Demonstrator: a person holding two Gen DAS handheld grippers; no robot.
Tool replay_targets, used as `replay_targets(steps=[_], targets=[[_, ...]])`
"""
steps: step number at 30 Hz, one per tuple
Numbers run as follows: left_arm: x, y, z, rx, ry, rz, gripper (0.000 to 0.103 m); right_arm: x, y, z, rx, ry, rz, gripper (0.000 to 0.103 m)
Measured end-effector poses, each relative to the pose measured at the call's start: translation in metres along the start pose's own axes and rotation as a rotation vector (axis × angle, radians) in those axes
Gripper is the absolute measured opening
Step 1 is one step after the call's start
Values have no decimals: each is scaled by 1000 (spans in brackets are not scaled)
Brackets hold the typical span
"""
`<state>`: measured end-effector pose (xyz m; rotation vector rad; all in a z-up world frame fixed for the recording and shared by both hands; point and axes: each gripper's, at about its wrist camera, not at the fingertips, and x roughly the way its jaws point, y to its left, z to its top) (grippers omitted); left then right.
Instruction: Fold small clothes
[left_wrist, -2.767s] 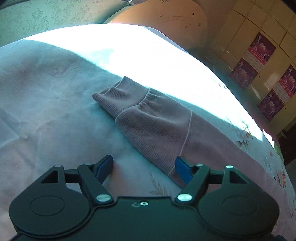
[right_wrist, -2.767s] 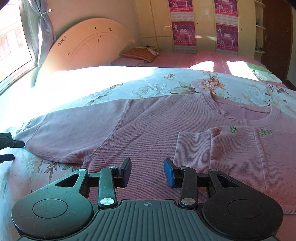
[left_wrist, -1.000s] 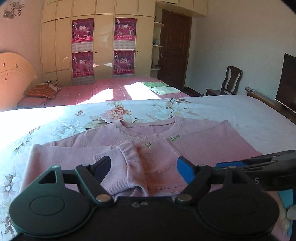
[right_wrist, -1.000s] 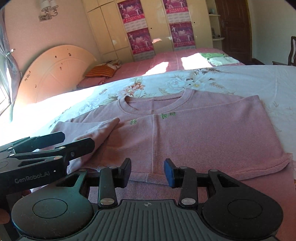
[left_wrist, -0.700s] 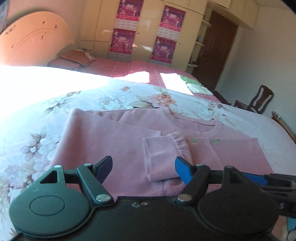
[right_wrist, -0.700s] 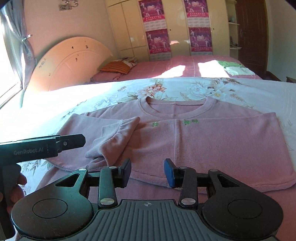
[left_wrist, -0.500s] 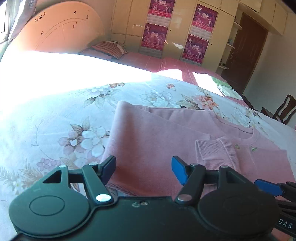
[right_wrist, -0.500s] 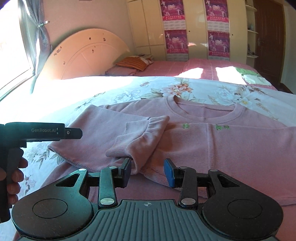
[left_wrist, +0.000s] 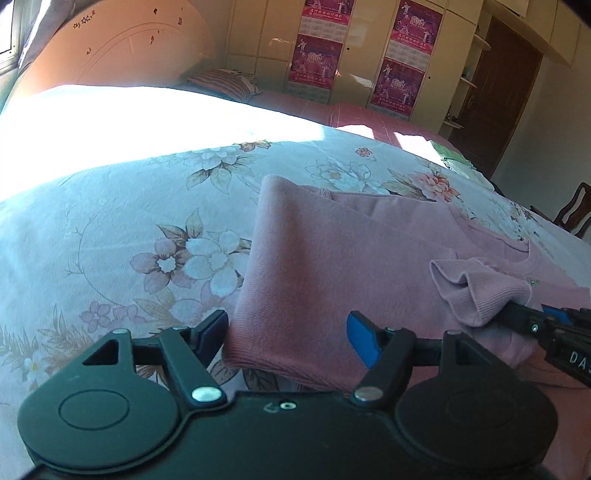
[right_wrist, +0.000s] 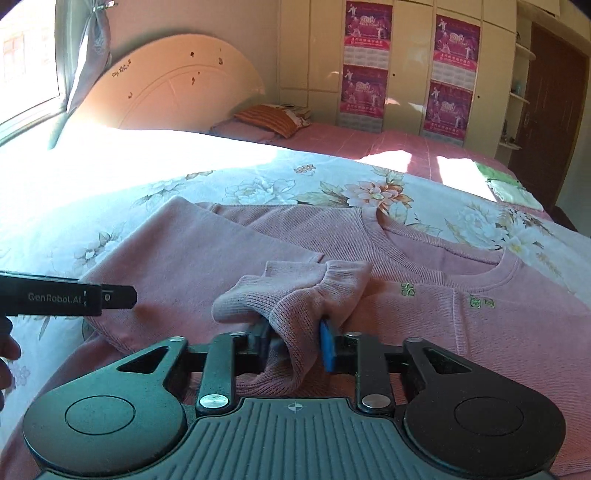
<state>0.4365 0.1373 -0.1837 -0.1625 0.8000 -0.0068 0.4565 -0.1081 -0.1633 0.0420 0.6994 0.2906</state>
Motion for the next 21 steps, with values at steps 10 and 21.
replay_targets(steps=[10,21], targets=[[4,-25,-9,78,16,-14,67,-52,-92,-7,383,-39,-28,17],[6,-24,-16,61,-1,5,23,-69,-141,-32,572,9,-40,45]])
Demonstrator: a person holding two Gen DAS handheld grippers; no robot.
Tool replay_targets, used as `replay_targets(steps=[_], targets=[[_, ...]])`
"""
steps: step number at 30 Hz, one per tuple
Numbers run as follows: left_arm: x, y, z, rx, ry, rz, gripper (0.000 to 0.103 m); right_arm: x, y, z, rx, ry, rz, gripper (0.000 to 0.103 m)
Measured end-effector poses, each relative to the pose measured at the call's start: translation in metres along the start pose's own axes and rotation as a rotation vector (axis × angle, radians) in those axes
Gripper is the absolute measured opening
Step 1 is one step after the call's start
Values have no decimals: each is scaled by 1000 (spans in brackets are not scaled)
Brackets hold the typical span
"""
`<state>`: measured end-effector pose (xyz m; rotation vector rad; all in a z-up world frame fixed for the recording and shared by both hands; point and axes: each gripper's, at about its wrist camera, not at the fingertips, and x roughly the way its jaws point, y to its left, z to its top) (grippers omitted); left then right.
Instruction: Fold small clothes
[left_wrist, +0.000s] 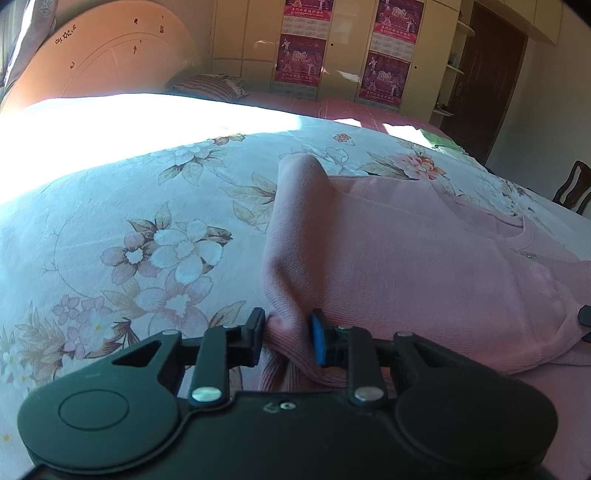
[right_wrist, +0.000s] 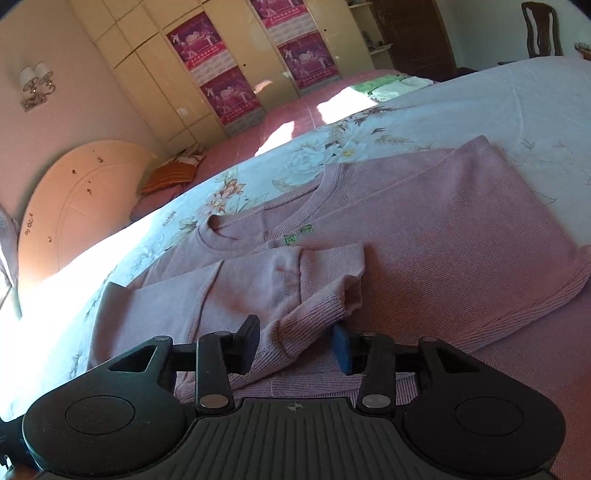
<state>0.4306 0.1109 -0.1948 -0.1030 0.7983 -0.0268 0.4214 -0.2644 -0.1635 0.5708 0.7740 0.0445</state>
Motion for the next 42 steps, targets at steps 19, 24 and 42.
replay_targets(steps=[19,24,42], targets=[[-4,-4,-2,47,-7,12,20,3,-10,-9,-82,32,-95,10],[-12,2,9,6,-3,19,28,-6,-18,-4,-23,6,-36,21],[55,1,71,7,-5,39,31,56,-17,41,-57,33,-53,13]])
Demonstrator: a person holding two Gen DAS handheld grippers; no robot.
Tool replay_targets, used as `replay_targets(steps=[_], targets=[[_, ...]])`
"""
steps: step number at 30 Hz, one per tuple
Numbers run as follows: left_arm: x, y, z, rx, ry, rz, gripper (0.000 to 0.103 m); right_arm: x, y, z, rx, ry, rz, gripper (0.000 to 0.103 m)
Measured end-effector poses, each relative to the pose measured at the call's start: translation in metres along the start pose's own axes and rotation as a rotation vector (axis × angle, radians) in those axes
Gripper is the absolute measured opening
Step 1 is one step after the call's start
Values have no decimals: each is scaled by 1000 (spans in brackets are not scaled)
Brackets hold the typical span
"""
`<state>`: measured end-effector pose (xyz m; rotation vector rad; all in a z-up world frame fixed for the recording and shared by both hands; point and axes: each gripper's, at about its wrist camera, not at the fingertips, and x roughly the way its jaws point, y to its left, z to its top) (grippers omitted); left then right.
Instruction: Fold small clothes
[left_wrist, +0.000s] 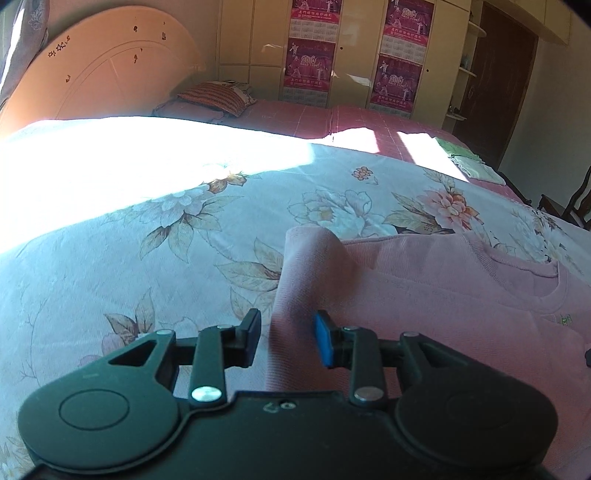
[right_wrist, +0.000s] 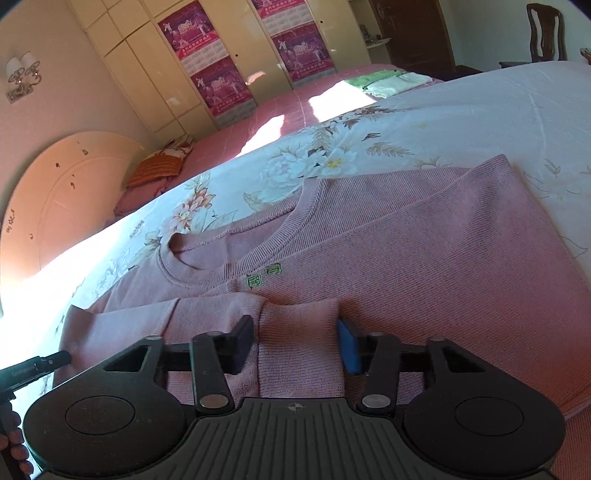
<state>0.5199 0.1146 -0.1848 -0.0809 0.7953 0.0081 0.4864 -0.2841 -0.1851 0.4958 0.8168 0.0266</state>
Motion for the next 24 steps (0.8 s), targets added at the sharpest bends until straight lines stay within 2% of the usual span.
replay_targets(steps=[4,6,8,10,12,14,15,16,19,24], targets=[[6,0,4,-3,0,-8,33,-1,1,-2,-42,-10,-8,9],[6,1,6,-8,-1,-13,34,-15,5,-6,-60,-86,-23,8],[7,2,7,-19,-2,-19,34,-28,9,-14,-108,-166,-80,7],[11,1,7,-20,4,-16,35,-23,10,-22,-139,-149,-118,7],[16,1,7,-24,8,-11,39,-12,4,-27,-116,-120,-142,4],[17,2,9,-37,5,-8,41,-11,-1,-27,-109,-136,-178,4],[16,3,10,-44,4,-8,40,-10,-2,-26,-116,-135,-204,0],[14,5,12,-57,0,-12,41,-9,-7,-23,-100,-120,-199,0],[12,7,13,-52,-12,-4,44,-14,-19,-13,-6,-92,-81,0],[16,6,13,-48,-3,4,46,-10,-24,-3,75,-63,3,4]])
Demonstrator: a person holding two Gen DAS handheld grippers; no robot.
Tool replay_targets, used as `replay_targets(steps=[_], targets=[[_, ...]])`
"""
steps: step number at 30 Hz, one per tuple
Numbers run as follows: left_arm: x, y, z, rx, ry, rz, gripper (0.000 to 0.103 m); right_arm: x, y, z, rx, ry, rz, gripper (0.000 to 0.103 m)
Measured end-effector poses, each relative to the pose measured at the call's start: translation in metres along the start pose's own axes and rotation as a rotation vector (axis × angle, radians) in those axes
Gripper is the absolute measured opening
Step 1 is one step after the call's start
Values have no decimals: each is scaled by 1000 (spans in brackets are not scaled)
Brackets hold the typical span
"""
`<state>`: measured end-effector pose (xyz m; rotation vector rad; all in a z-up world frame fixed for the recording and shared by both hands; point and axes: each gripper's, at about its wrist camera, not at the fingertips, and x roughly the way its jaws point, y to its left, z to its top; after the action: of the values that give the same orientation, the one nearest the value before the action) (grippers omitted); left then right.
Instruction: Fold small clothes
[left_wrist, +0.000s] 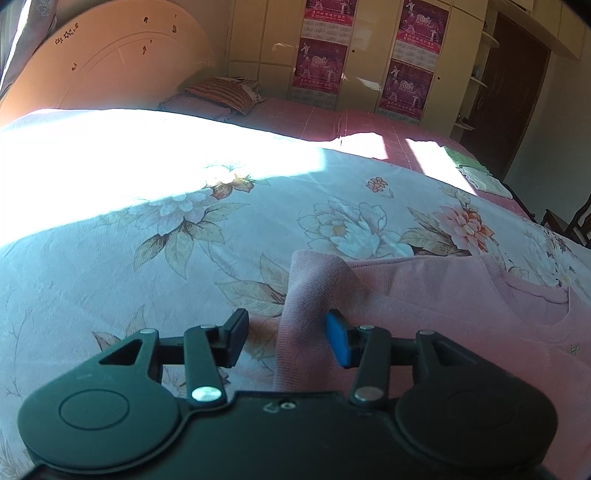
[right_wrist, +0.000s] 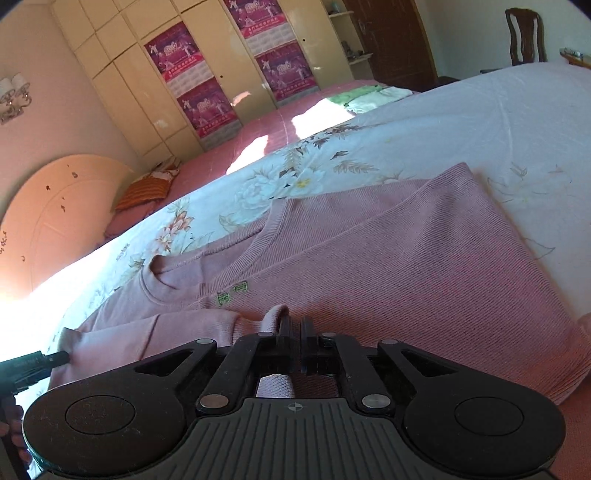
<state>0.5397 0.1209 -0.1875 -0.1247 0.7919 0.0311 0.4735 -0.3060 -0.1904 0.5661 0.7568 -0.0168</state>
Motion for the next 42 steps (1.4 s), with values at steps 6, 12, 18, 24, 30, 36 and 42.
replay_targets(steps=[6,12,18,24,30,36,42], targets=[[-4,0,-3,31,-10,5,51,-7,-10,4,74,-28,27,58],[-3,-1,-4,28,0,-9,65,-11,-1,7,51,-18,66,67],[-1,0,-6,18,4,-11,66,-3,0,3,93,48,160,67],[4,-2,-5,19,2,0,67,0,14,2,-3,69,99,4],[4,-1,-2,4,-6,11,69,-20,65,-25,-479,-87,-162,3],[9,1,-2,-18,-9,22,66,-8,52,-39,-512,-43,-248,3],[12,3,-4,-27,-26,44,63,-13,51,-31,-471,-49,-236,4]])
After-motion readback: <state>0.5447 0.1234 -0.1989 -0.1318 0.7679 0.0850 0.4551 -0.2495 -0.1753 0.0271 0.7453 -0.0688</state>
